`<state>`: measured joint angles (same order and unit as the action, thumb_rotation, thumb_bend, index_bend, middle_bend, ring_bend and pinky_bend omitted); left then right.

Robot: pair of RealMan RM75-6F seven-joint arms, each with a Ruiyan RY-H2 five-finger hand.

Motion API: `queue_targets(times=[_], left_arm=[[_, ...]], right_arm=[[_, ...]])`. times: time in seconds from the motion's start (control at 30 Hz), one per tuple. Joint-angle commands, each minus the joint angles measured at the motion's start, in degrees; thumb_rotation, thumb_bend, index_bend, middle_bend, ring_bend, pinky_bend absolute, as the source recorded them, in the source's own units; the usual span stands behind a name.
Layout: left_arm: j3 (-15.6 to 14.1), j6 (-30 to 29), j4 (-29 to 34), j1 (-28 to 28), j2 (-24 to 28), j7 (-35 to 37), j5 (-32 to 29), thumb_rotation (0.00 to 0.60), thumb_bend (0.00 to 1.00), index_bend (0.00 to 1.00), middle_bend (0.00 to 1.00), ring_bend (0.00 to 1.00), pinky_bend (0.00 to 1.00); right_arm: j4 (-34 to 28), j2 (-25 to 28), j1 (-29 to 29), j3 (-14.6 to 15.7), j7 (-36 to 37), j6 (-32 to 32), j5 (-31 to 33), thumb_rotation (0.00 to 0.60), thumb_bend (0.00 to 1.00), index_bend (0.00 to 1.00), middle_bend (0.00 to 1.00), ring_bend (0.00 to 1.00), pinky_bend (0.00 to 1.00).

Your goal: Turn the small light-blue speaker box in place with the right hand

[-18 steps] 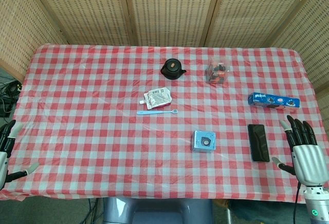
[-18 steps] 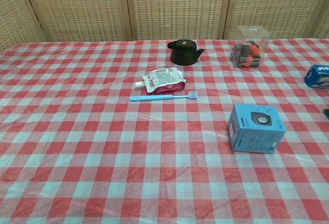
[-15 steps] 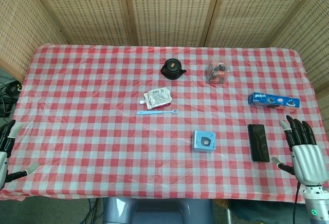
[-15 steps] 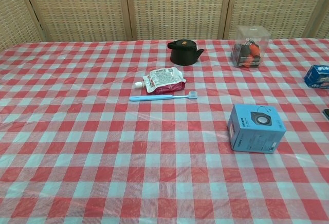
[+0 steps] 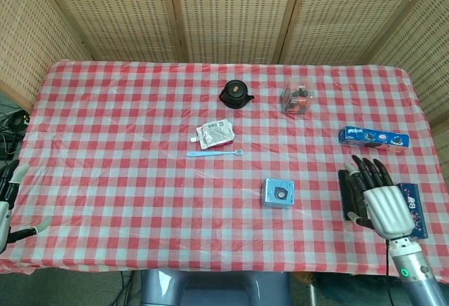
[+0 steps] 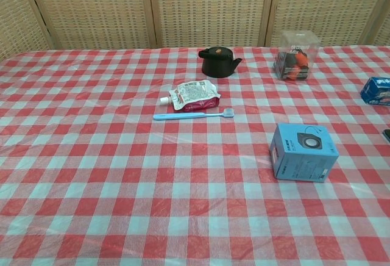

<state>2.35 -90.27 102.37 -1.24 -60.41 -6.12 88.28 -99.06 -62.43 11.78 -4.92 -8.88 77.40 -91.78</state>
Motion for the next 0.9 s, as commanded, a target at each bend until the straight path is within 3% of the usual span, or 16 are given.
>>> queue_targets(times=[0.03,0.2,0.4,0.67,0.9], left_arm=[[0.9,1.3,0.3,-0.8,-0.1,-0.4,-1.8,0.6,0.0,0.0,0.0,0.0,0.0],[1.7,2.7,0.1,-1.9,-0.4,0.8,-2.9,0.6,0.0,0.0,0.0,0.0,0.0],[2.5,3.9,-0.2,-2.5,-0.7,-0.1,-5.1,0.6,0.0,0.0,0.0,0.0,0.0],[2.8,5.4,-0.3,-3.4,-0.8,-0.4,-6.4,0.6,0.0,0.0,0.0,0.0,0.0],[2.7,5.4,-0.2,-3.4,-0.8,-0.6,-6.7,0.6,0.0,0.0,0.0,0.0,0.0]], right_arm=[[-3.2,-0.2,6.9,-0.7,-2.3,-9.8,-0.2,0.6,0.0,0.11,0.04,0.0,0.04],[-4.9,-3.0,12.1,-1.7,-6.2,-17.5,2.1,0.6,0.0,0.19,0.13,0.07,0.17],[-4.9,-10.2,14.1,-3.0,-14.6,-18.3,6.6,0.6,0.0,0.27,0.23,0.19,0.29],[-2.6,-16.9,15.9,-2.3,-23.9,-18.6,9.4,0.6,0.0,0.27,0.23,0.2,0.29],[2.0,-20.8,17.7,-2.7,-29.2,-19.0,12.3,0.6,0.08,0.26,0.23,0.21,0.32]])
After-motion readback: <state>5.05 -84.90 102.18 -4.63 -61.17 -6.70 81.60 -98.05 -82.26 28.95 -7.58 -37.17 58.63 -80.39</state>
